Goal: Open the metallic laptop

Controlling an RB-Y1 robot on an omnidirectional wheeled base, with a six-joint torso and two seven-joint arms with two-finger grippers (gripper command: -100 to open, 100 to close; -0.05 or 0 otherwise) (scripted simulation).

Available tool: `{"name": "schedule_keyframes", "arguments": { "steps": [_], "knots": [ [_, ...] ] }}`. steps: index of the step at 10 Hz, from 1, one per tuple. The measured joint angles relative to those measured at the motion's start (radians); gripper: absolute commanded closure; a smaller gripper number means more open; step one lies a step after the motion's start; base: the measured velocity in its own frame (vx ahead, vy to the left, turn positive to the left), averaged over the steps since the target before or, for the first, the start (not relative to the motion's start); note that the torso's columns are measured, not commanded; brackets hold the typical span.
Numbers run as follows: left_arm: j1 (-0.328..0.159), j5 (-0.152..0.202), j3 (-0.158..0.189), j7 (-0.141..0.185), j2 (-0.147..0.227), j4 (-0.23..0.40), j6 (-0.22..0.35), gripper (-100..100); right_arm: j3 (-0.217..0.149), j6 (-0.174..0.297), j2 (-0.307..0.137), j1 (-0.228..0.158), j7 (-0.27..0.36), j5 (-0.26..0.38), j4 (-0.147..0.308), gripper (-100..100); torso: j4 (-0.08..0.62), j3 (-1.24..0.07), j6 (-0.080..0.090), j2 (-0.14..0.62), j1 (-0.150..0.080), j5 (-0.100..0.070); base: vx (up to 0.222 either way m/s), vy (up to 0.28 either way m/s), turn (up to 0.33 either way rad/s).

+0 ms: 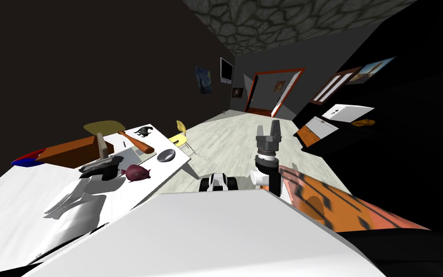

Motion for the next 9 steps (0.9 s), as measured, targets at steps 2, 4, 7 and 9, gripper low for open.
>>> {"name": "schedule_keyframes", "arguments": {
  "steps": [2, 4, 7, 9],
  "knots": [
    [-0.058, -0.041, -0.060, 0.046, 0.015, 0.057, 0.036, 100, 0.000, 0.000, 0.000, 0.000, 0.000, 0.000, 0.000, 0, -0.001, 0.001, -0.001, 0.001, 0.005, 0.004, -0.026, 0.024, 0.033],
    [-0.077, -0.049, -0.132, 0.079, 0.025, 0.065, 0.079, 100, 0.000, 0.000, 0.000, 0.000, 0.000, 0.000, 0.000, 0, -0.002, 0.002, -0.003, 0.001, 0.007, 0.007, -0.030, 0.042, 0.065],
    [-0.123, -0.079, -0.215, 0.115, 0.030, 0.103, 0.112, 100, 0.000, 0.000, 0.000, 0.000, 0.000, 0.000, 0.000, 0, -0.005, 0.000, -0.001, -0.002, 0.006, 0.012, -0.010, 0.016, 0.034],
    [-0.183, -0.142, -0.264, 0.164, 0.021, 0.161, 0.141, 100, 0.000, 0.000, 0.000, 0.000, 0.000, 0.000, 0.000, 0, -0.005, 0.001, -0.003, 0.000, 0.010, 0.013, -0.017, 0.018, 0.026]
  ]
}}
